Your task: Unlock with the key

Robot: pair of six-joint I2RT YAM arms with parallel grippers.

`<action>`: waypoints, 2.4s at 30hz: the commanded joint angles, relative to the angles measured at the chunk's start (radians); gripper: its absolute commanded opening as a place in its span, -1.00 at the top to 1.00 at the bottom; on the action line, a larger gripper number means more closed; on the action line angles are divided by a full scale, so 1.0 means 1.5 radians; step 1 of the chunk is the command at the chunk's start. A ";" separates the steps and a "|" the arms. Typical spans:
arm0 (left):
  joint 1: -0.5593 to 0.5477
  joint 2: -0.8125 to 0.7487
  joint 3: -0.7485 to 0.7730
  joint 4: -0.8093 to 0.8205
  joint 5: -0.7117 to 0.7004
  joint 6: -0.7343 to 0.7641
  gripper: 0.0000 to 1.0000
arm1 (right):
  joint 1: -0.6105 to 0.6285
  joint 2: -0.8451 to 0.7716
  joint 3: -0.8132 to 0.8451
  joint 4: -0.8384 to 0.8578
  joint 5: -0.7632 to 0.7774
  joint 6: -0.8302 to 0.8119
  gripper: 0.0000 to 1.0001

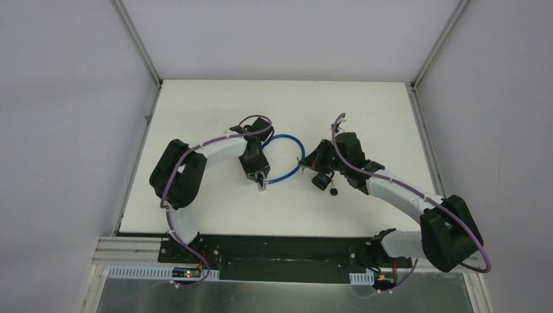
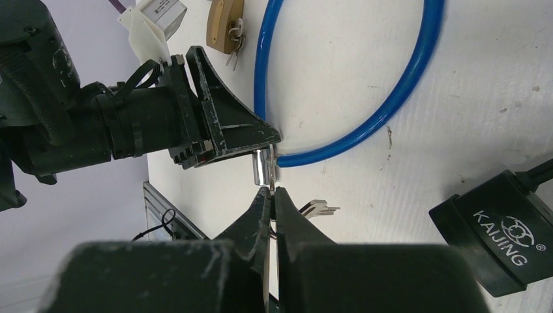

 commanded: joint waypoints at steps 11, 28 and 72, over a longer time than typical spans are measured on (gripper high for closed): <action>-0.024 0.076 0.082 -0.101 -0.088 0.044 0.37 | -0.011 0.010 0.014 0.046 -0.039 -0.009 1.00; -0.014 0.072 0.224 -0.157 -0.034 0.081 1.00 | -0.017 0.024 0.043 0.019 -0.058 -0.019 1.00; 0.067 0.067 0.255 0.017 0.258 -0.095 1.00 | -0.034 0.182 0.106 0.070 -0.178 0.075 1.00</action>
